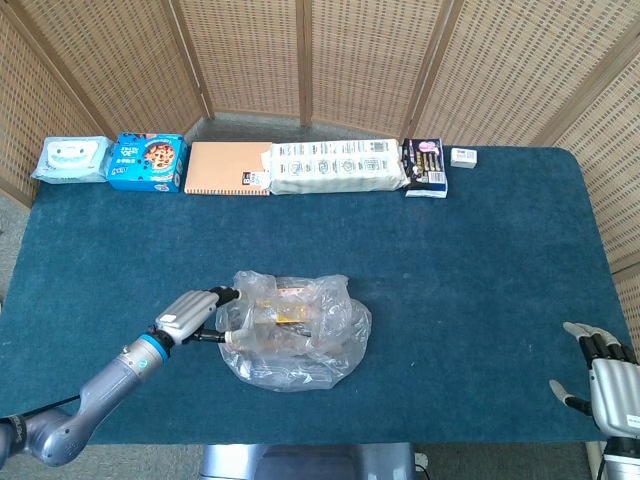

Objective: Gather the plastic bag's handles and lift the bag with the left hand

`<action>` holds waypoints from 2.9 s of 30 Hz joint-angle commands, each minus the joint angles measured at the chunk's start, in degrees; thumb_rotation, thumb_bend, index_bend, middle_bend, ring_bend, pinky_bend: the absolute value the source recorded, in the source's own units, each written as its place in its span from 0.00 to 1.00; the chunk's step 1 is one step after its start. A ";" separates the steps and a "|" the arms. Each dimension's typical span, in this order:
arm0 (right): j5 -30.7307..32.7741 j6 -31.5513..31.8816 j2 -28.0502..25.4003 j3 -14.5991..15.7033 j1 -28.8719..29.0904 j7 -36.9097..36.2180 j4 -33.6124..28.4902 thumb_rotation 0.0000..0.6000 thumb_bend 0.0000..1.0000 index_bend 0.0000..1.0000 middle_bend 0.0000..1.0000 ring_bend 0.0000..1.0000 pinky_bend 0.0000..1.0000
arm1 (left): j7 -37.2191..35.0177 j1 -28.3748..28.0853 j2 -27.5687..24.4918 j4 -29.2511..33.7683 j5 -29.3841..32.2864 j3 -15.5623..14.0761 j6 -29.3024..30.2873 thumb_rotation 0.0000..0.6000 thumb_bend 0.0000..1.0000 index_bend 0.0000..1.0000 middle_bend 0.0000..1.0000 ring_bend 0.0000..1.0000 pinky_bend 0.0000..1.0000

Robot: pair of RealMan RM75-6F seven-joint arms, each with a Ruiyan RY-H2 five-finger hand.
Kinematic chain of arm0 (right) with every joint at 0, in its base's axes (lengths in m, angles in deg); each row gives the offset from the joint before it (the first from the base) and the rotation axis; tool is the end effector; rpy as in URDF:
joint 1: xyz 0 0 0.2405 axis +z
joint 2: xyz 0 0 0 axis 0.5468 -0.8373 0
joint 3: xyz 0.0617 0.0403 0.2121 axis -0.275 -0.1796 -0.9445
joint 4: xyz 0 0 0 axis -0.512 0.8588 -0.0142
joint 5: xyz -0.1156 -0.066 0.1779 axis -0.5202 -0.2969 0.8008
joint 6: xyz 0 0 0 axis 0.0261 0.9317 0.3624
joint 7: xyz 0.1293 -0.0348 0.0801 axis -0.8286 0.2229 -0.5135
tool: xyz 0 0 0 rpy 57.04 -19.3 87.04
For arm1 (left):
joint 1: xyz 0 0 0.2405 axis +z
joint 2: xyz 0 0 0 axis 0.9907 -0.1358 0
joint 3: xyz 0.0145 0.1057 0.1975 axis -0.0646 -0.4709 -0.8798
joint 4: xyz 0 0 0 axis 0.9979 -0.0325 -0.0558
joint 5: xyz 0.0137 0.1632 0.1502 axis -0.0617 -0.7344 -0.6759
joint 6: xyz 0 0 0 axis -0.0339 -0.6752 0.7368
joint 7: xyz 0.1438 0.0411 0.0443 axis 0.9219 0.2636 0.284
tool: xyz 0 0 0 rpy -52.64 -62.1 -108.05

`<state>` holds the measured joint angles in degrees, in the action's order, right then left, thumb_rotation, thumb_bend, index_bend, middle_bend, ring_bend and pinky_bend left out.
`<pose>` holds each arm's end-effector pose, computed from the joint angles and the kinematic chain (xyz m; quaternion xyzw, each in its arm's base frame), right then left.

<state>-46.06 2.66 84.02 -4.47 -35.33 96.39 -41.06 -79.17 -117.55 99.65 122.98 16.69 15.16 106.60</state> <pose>-0.2899 -0.1521 0.1343 0.5622 -0.3921 0.3470 0.6401 -0.1357 0.2776 -0.0024 -0.7017 -0.5610 -0.3591 0.2530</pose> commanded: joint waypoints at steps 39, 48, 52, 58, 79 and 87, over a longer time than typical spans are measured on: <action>-0.91 0.41 -0.20 -0.21 -0.53 -0.24 -0.45 1.00 0.11 0.20 0.24 0.22 0.24 | -33.56 2.21 2.85 -4.48 -13.88 -2.74 7.93 0.00 0.00 0.19 0.23 0.21 0.28; -0.85 0.88 -0.50 -0.20 -0.99 -0.65 -0.58 1.00 0.11 0.20 0.24 0.22 0.24 | -32.37 0.02 4.80 -4.76 -12.68 -2.04 6.27 0.00 0.00 0.19 0.23 0.22 0.28; -0.80 0.92 -0.62 -0.20 -1.10 -0.82 -0.51 1.00 0.10 0.20 0.24 0.22 0.24 | -32.12 -0.15 5.35 -4.82 -12.14 -2.11 6.38 0.00 0.00 0.19 0.23 0.22 0.29; -0.84 0.77 -0.63 -0.25 -1.06 -0.95 -0.46 1.00 0.10 0.20 0.24 0.22 0.24 | -31.37 -0.31 4.40 -4.45 -11.68 -2.72 5.89 0.00 0.00 0.19 0.23 0.22 0.29; -0.95 0.37 -0.58 -0.41 -0.80 0.13 -1.28 1.00 0.11 0.20 0.24 0.22 0.23 | -35.05 2.01 2.92 -3.77 -15.31 -1.83 14.58 0.00 0.00 0.24 0.23 0.22 0.28; -0.92 0.30 -0.58 -0.50 -0.75 0.02 -1.21 1.00 0.10 0.20 0.24 0.22 0.23 | -38.12 2.54 1.73 -3.01 -17.51 -1.51 17.85 0.00 0.00 0.24 0.23 0.22 0.28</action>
<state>-46.99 2.96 83.43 -4.96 -36.08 96.41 -42.29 -117.06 -115.15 101.58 119.83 -0.55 13.64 124.13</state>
